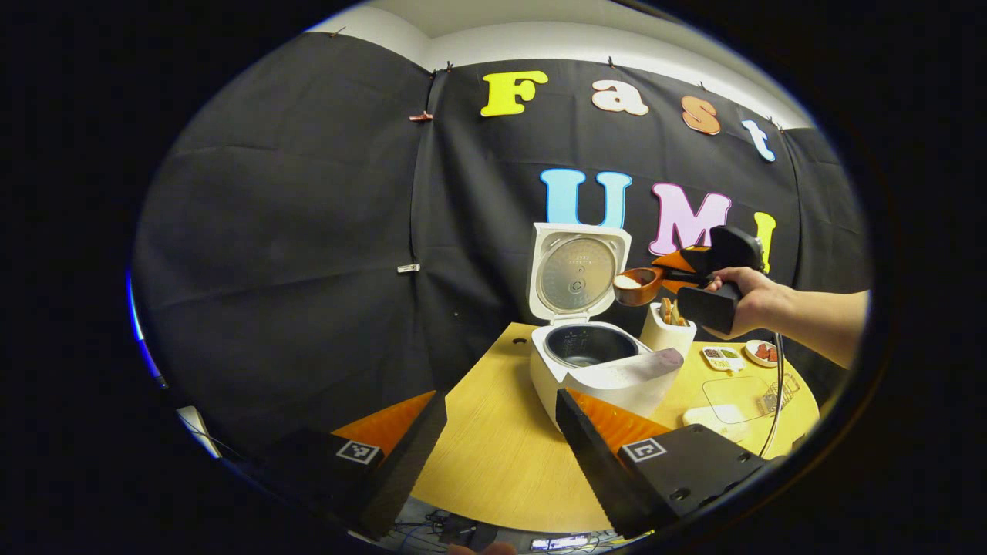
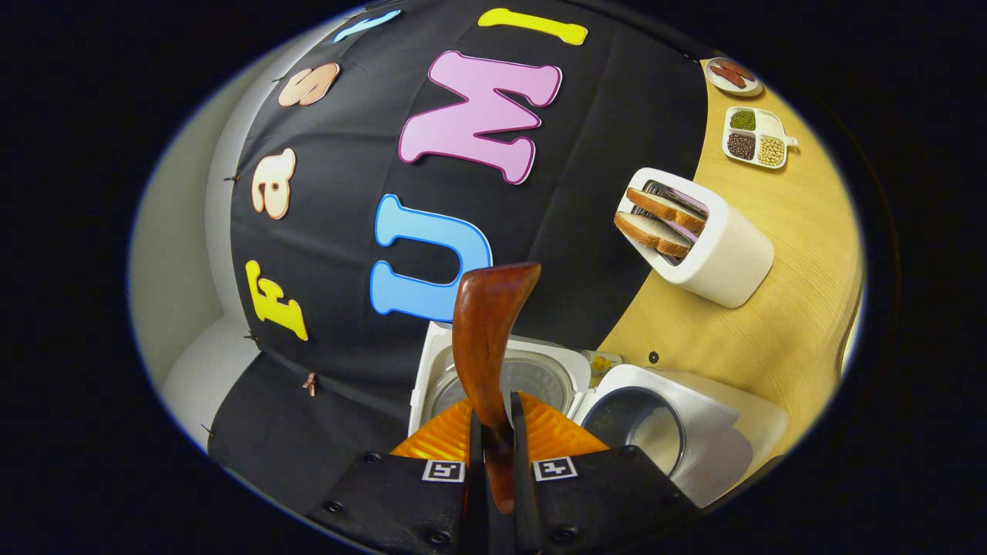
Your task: Close the left gripper, press the button to open the rice cooker; take a wooden spoon from the chopstick holder with the right hand, scoop a spoonful of rice and pour it into the rice cooker, then put the wooden spoon back into the chopstick holder.
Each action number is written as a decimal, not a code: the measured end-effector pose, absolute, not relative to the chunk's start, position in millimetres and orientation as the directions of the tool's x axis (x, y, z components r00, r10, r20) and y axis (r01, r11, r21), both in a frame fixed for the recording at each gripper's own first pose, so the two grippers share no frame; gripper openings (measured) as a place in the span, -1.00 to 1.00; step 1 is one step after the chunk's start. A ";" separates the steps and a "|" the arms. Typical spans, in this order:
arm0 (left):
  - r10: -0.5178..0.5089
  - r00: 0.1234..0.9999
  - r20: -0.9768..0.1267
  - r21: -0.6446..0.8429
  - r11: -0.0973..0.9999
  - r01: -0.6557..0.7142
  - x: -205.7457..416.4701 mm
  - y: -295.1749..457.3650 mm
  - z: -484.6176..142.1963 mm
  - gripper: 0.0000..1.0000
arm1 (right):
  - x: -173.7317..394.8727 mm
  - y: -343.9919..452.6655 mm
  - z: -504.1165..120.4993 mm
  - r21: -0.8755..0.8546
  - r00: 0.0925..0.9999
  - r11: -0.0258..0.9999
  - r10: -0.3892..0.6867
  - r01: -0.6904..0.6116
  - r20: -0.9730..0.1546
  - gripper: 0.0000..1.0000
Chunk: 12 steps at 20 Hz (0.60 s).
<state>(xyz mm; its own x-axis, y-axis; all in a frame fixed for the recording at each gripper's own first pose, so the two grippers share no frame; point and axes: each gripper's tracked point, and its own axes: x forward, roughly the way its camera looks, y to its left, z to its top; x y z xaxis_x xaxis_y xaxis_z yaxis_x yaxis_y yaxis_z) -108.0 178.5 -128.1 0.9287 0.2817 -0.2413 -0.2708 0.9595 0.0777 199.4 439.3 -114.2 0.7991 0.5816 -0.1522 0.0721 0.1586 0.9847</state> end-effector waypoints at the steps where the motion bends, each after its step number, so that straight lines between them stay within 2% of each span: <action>1: 0.283 0.927 -0.247 0.075 0.959 -0.273 -108.5 177.9 -129.1 0.96 | 200.7 446.0 -122.0 0.981 0.791 0.177 0.587 0.080 -0.171 -0.65; 4: 0.285 0.923 -0.257 0.060 0.958 -0.279 -110.1 176.3 -131.9 0.96 | 203.8 457.9 -138.7 0.961 0.780 0.272 0.588 0.057 -0.213 -0.65; 8: 0.292 0.919 -0.265 0.058 0.956 -0.288 -112.9 177.3 -136.7 0.96 | 203.1 475.8 -152.7 0.846 0.763 0.523 0.587 -0.102 -0.271 -0.65; 12: 0.306 0.910 -0.279 0.053 0.951 -0.304 -121.1 179.8 -141.5 0.96 | 202.7 494.7 -152.5 0.715 0.750 0.653 0.597 -0.249 -0.284 -0.65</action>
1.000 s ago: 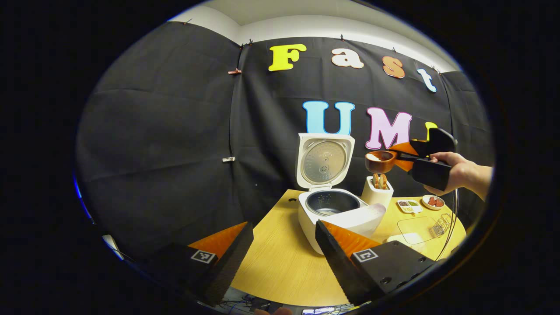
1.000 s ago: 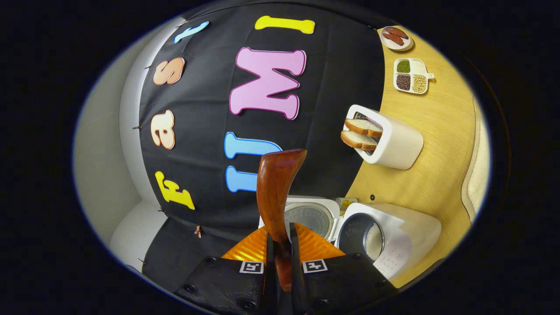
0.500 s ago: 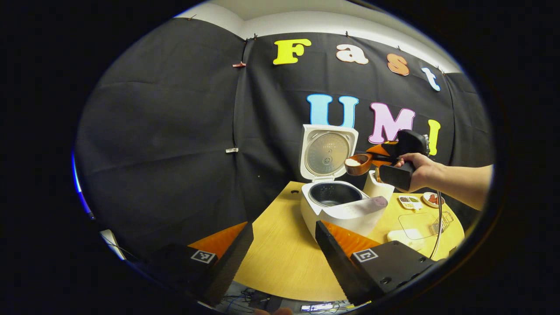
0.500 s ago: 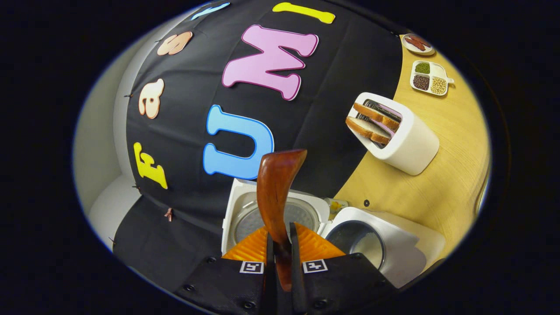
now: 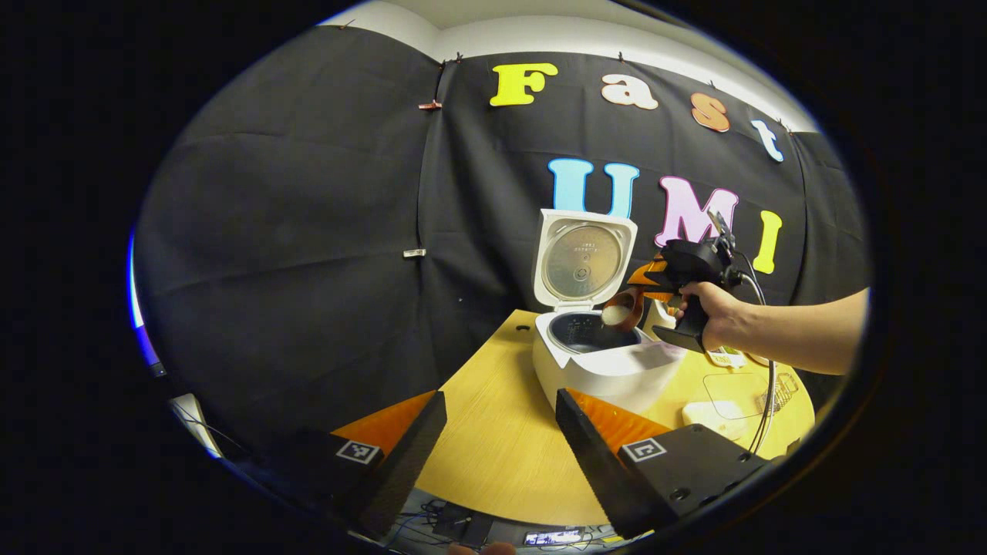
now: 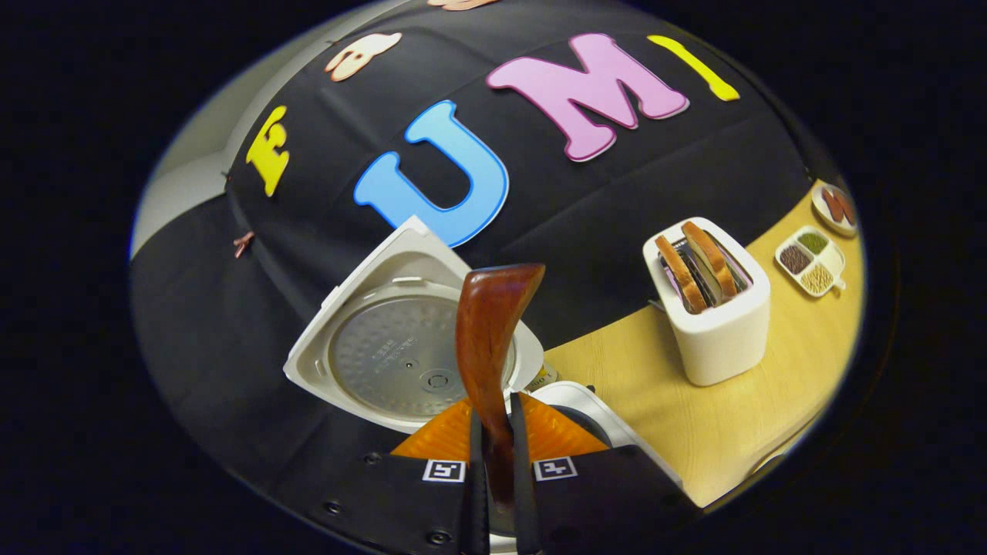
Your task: Close the left gripper, press the button to open the rice cooker; take a wooden spoon from the chopstick holder with the right hand, scoop a spoonful of rice and pour it into the rice cooker, then put the wooden spoon back into the chopstick holder.
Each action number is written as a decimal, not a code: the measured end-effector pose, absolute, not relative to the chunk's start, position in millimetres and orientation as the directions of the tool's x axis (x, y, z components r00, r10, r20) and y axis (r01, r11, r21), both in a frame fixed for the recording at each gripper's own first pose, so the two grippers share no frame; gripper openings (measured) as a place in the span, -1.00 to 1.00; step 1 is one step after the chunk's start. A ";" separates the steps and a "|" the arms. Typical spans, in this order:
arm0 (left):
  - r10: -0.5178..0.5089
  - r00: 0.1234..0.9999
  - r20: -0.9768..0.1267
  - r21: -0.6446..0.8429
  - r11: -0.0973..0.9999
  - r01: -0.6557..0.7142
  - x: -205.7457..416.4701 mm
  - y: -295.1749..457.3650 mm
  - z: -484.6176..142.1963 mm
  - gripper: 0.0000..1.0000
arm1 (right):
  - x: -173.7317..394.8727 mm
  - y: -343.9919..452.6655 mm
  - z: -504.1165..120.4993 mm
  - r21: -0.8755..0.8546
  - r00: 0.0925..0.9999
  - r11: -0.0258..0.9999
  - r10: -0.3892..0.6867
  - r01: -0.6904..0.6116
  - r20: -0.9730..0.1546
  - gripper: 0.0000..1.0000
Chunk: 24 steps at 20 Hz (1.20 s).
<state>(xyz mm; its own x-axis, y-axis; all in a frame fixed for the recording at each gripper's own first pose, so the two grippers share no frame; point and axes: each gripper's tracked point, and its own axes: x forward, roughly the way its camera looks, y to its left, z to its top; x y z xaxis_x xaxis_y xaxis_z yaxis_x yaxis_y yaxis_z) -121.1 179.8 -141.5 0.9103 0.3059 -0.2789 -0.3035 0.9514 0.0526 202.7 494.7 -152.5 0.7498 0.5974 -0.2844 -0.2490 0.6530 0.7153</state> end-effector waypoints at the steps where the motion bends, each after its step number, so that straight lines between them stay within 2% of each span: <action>1: 0.307 0.909 -0.283 0.048 0.951 -0.307 -124.0 180.5 -142.1 0.96 | 202.5 498.0 -152.7 0.683 0.749 0.674 0.600 -0.282 -0.283 -0.65; 6: 0.306 0.905 -0.295 0.017 0.949 -0.315 -134.3 178.3 -143.7 0.96 | 202.1 507.2 -151.4 0.471 0.753 0.772 0.591 -0.426 -0.287 -0.65; 9: 0.305 0.905 -0.295 0.009 0.948 -0.317 -135.8 176.4 -142.6 1.00 | 202.4 514.6 -144.9 0.369 0.747 0.784 0.605 -0.499 -0.276 -0.65; 11: 0.307 0.903 -0.300 0.012 0.948 -0.318 -137.3 175.6 -142.8 0.91 | 201.3 516.9 -138.3 0.286 0.742 0.783 0.619 -0.553 -0.259 -0.65; 12: 0.309 0.902 -0.300 0.014 0.947 -0.320 -138.7 176.4 -142.7 0.94 | 199.0 520.8 -131.8 0.238 0.738 0.777 0.628 -0.582 -0.246 -0.65; 17: 0.302 0.904 -0.302 0.005 0.949 -0.316 -138.0 171.8 -142.1 0.92 | 175.4 543.7 -102.9 -0.087 0.682 0.678 0.711 -0.729 -0.173 -0.66; 24: 0.296 0.909 -0.294 0.000 0.951 -0.310 -139.3 165.8 -138.3 0.91 | 142.3 559.6 -77.0 -0.423 0.635 0.546 0.767 -0.723 -0.096 -0.66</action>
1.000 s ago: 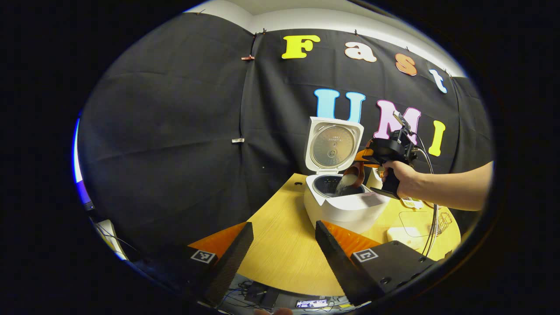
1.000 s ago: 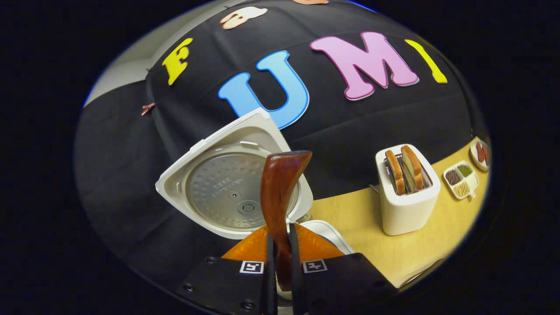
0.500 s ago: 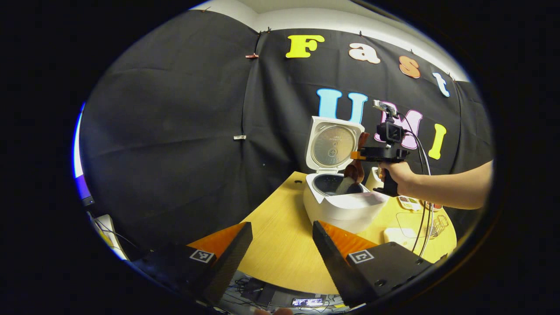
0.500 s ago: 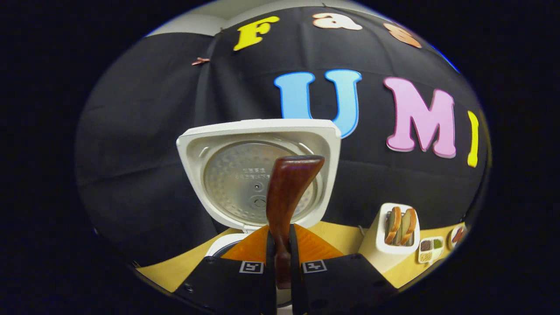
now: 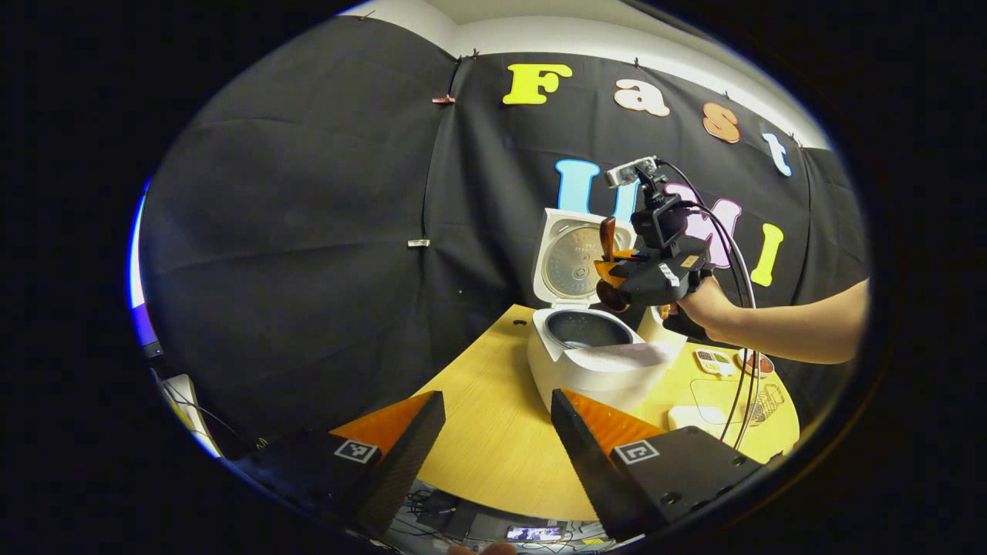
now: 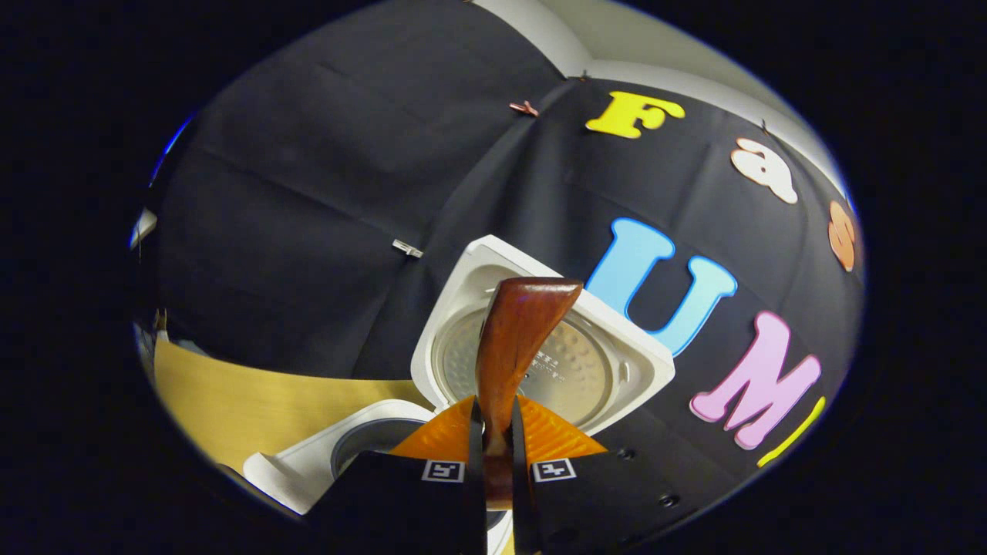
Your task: Close the left gripper, press the button to open the rice cooker; take a wooden spoon from the chopstick holder with the right hand, scoop a spoonful of rice and pour it into the rice cooker, then put the wooden spoon back into the chopstick holder.
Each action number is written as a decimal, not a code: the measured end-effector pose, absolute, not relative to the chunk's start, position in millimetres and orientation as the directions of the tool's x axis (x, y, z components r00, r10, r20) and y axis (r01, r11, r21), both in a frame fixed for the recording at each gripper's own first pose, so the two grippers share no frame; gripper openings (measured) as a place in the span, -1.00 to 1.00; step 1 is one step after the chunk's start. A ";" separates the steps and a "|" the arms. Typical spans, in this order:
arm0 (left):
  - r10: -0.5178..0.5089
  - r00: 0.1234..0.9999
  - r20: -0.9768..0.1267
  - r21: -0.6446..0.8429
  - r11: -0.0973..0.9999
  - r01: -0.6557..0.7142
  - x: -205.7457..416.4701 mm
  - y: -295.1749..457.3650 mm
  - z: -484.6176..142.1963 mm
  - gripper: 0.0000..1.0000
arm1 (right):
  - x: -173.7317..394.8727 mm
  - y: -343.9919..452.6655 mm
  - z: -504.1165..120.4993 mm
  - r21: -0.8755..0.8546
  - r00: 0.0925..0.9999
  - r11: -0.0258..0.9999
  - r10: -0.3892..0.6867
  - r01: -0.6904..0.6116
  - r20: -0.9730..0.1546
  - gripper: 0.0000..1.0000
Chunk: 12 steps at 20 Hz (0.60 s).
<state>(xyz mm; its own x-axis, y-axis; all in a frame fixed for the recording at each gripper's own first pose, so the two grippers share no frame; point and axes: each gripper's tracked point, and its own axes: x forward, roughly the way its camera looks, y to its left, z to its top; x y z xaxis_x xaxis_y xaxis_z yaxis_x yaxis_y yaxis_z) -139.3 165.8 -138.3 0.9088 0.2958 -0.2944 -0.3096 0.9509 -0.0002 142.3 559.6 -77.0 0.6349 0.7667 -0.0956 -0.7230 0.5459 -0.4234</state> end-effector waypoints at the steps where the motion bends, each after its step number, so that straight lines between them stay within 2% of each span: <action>1: 0.297 0.908 -0.295 0.005 0.951 -0.309 -140.9 165.4 -138.1 0.91 | 138.9 559.6 -74.0 -0.453 0.633 0.535 0.770 -0.713 -0.085 -0.66; 4: 0.299 0.907 -0.295 0.009 0.951 -0.311 -145.8 165.0 -137.2 0.92 | 133.8 558.5 -70.8 -0.418 0.617 0.538 0.783 -0.732 -0.075 -0.65; 7: 0.302 0.907 -0.293 0.011 0.950 -0.313 -150.4 163.2 -135.1 0.92 | 142.8 548.2 -69.2 -0.214 0.631 0.601 0.767 -0.770 -0.115 -0.65; 12: 0.294 0.912 -0.287 0.037 0.955 -0.296 -157.4 154.9 -131.3 0.90 | 157.0 516.5 -65.3 0.098 0.661 0.675 0.737 -0.732 -0.139 -0.65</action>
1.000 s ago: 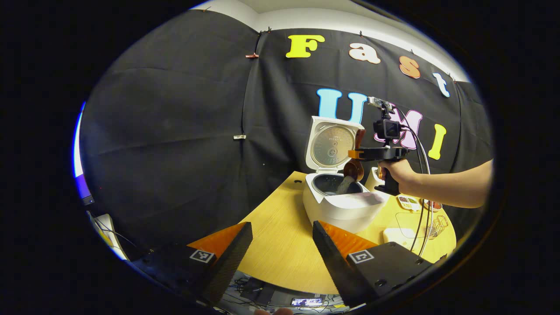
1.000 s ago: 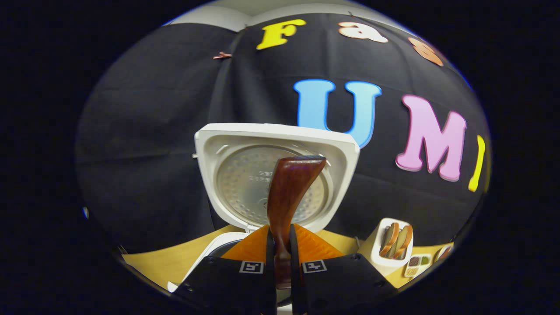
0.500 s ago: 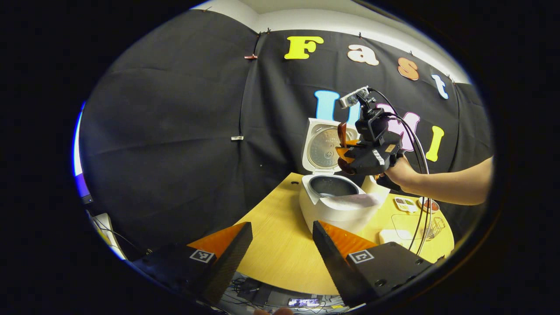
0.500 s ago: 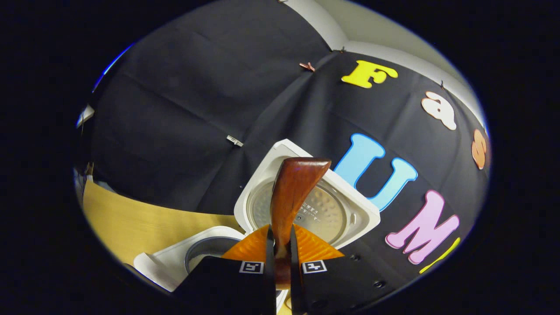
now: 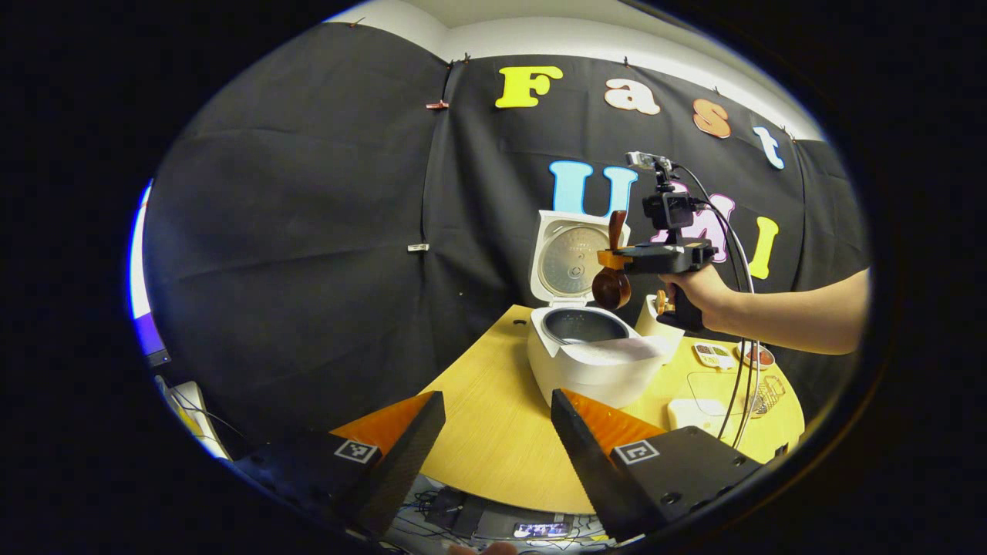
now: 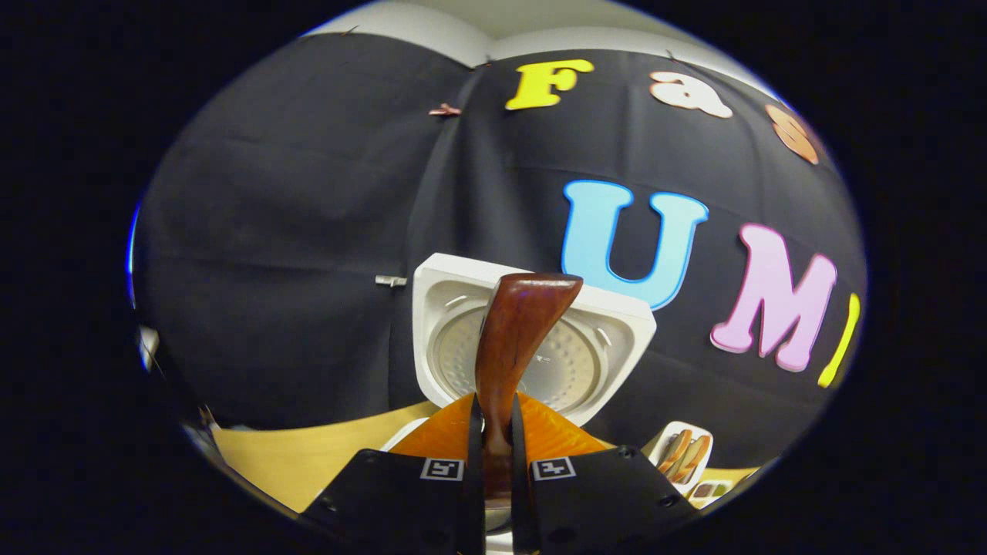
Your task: Close the left gripper, press the button to open the rice cooker; take a wooden spoon from the chopstick holder with the right hand, scoop a spoonful of rice and pour it into the rice cooker, then put the wooden spoon back into the chopstick holder.
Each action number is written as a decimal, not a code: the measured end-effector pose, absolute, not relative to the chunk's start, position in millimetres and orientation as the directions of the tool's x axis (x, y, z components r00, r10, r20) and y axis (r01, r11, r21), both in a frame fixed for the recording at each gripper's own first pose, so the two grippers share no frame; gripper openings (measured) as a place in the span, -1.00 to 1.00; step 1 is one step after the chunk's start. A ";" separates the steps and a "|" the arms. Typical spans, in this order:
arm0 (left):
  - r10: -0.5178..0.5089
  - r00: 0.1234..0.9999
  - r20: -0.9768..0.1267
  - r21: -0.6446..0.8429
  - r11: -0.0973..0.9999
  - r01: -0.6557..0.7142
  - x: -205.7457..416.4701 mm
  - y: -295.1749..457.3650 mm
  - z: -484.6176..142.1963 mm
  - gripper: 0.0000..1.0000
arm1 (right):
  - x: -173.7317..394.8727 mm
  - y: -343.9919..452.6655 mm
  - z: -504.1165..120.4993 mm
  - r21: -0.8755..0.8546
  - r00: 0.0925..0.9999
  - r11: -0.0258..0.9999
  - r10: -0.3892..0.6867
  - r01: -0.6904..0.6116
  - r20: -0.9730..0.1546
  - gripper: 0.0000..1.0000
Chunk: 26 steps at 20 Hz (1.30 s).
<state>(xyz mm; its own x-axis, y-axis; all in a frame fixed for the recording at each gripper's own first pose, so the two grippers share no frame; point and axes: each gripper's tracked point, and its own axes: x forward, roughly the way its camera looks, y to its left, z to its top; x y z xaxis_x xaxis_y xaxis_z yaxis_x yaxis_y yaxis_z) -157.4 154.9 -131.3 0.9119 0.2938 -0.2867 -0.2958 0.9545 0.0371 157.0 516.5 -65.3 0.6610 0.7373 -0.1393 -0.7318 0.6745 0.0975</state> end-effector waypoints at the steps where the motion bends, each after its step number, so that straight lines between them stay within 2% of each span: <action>1: 0.291 0.913 -0.285 0.038 0.956 -0.292 -158.3 152.7 -130.4 0.90 | 158.4 507.8 -63.3 0.154 0.665 0.680 0.734 -0.717 -0.138 -0.65; 4: 0.276 0.920 -0.279 0.027 0.960 -0.280 -159.6 144.3 -125.9 0.92 | 155.2 474.4 -43.5 0.276 0.686 0.684 0.720 -0.676 -0.106 -0.65; 8: 0.258 0.929 -0.263 0.037 0.965 -0.258 -159.2 132.4 -118.7 0.91 | 144.8 406.9 1.2 0.374 0.731 0.680 0.682 -0.631 -0.007 -0.65; 14: 0.223 0.944 -0.243 0.057 0.975 -0.216 -154.9 112.4 -107.0 0.92 | 130.1 279.9 38.6 0.488 0.813 0.689 0.578 -0.536 0.077 -0.66; 18: 0.195 0.954 -0.228 0.064 0.981 -0.185 -149.6 97.7 -100.2 0.92 | 121.0 181.7 33.9 0.484 0.876 0.751 0.476 -0.449 0.074 -0.66; 26: 0.157 0.964 -0.214 0.090 0.986 -0.141 -136.1 63.0 -91.5 0.91 | 105.3 7.7 -34.8 0.464 0.959 0.856 0.281 -0.228 -0.047 -0.65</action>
<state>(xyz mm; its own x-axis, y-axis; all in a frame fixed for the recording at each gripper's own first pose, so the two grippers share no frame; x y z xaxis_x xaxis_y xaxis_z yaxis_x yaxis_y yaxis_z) -136.1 63.0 -91.5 0.9641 0.1572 -0.2139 -0.1409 0.9860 0.0897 105.3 7.7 -34.8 0.9586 0.2807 -0.0473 -0.2278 0.8561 0.4639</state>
